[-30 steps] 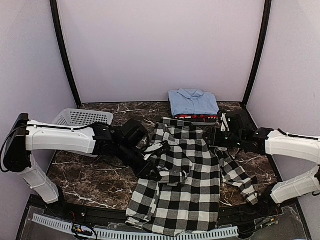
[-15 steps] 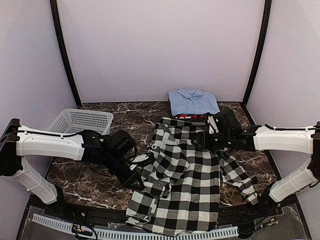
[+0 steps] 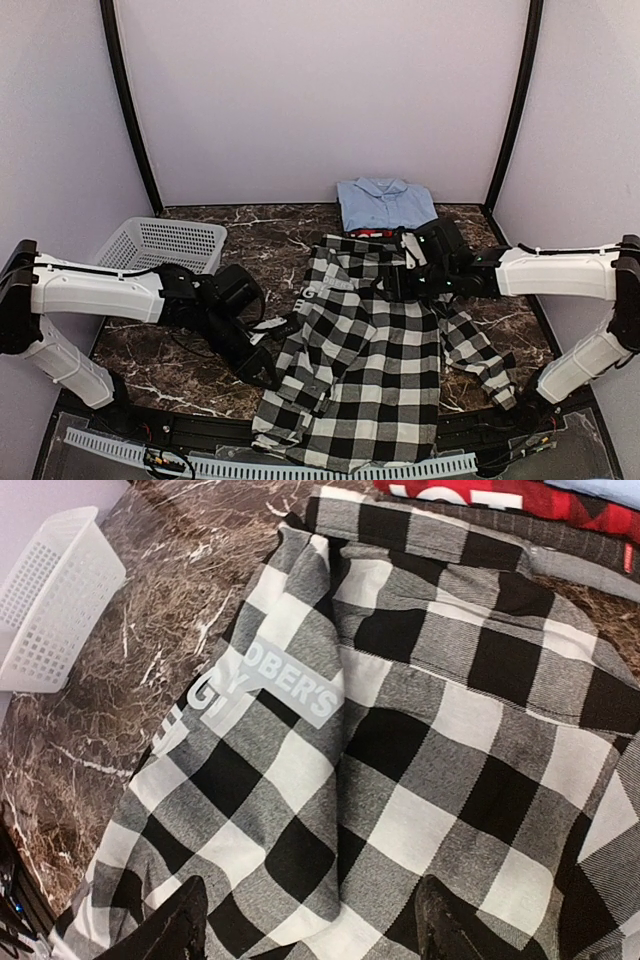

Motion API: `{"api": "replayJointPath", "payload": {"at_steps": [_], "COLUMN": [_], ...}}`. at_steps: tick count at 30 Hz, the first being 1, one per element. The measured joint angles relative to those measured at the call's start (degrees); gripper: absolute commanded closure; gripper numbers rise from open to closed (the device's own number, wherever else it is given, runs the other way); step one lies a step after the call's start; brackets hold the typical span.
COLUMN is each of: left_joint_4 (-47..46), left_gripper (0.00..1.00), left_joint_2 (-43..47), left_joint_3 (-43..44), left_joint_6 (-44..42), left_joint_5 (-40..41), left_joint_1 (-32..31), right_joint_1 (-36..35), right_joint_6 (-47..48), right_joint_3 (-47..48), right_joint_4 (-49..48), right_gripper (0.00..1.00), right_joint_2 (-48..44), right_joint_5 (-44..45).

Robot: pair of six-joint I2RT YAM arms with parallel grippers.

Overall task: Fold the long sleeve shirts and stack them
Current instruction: Place the sleeve of the 1/3-folded shirt.

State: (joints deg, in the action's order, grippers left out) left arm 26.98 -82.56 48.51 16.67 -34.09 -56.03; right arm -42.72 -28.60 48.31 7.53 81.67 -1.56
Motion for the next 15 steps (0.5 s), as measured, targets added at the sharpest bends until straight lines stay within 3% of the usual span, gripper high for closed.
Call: {"api": "replayJointPath", "payload": {"at_steps": [3,5,15], "left_joint_4": [0.5,1.7,2.5], "left_gripper": [0.65,0.62,0.65], "left_joint_2": [0.9,1.6,3.7], "left_joint_3": [-2.1,-2.9,0.2], "left_joint_6": [2.5,4.1,11.4], "left_joint_5": [-1.6,-1.9,5.9], "left_joint_1": [0.0,0.0,0.0], "right_joint_1": [-1.6,-2.9,-8.5], "right_joint_6": [1.1,1.7,3.5], "right_joint_3": [1.7,2.6,8.1], "right_joint_4": [0.7,1.0,0.9], "right_gripper": [0.32,0.33,0.47], "right_joint_2": [1.1,2.1,11.8], "right_joint_5": [-0.7,-1.4,-4.5]}}
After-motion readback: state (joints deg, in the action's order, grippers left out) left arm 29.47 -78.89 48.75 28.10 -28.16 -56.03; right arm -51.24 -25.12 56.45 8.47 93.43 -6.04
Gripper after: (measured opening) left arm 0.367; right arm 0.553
